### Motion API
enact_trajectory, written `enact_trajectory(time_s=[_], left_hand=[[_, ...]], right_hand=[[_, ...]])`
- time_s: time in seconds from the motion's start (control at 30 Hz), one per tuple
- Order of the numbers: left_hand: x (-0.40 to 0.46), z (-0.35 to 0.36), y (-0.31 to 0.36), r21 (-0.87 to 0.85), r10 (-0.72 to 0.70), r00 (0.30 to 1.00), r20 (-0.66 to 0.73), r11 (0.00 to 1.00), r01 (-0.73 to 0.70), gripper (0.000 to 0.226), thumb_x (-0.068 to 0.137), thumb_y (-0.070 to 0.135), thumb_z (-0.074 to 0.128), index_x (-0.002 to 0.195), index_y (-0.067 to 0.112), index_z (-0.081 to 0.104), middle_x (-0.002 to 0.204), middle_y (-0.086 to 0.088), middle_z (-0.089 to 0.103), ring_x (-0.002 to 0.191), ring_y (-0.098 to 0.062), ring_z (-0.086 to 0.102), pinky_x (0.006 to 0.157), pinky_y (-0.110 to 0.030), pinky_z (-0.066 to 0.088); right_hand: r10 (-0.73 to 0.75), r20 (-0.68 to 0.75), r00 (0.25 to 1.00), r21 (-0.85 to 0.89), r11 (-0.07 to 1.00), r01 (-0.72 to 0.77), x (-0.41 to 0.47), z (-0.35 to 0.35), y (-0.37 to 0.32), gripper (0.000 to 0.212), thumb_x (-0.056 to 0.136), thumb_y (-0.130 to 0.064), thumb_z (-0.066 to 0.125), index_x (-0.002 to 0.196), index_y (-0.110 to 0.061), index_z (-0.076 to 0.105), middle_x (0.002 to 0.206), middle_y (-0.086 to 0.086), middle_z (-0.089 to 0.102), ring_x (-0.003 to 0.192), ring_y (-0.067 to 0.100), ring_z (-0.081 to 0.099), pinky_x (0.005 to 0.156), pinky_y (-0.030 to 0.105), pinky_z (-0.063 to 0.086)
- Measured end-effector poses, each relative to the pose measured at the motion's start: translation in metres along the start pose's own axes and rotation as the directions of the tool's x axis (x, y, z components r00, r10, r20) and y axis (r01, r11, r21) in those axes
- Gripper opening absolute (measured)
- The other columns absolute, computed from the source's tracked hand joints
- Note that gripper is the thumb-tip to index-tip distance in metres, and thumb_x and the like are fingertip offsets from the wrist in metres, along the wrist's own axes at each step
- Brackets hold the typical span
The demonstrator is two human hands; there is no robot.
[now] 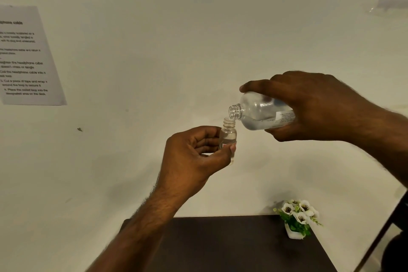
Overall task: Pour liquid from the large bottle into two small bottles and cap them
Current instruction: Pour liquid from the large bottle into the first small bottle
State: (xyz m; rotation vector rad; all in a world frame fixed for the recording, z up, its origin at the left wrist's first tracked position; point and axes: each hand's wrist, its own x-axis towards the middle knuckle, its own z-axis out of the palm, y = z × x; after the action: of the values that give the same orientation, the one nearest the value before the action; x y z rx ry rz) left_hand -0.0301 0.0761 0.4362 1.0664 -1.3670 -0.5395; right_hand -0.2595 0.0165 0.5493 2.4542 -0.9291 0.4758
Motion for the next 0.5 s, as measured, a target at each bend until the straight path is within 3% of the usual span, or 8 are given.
enact_trajectory(time_s=[0.5], left_hand=[[0.0021,-0.0003,-0.0031,0.011,-0.007,1.0,-0.004,1.0,0.007,0.03,0.079,0.019,0.085,0.108,0.017,0.079,0.093,0.004,0.081,0.084,-0.016,0.079,0.08,-0.043,0.066]], right_hand=[[0.011,0.015,1.0,0.009,1.0,-0.012,0.0032,0.0057,0.0003,0.088,0.066,-0.044,0.077,0.143,-0.052,0.035,0.104,-0.016,0.062,0.089,0.014,0.054,0.066,0.038,0.054]])
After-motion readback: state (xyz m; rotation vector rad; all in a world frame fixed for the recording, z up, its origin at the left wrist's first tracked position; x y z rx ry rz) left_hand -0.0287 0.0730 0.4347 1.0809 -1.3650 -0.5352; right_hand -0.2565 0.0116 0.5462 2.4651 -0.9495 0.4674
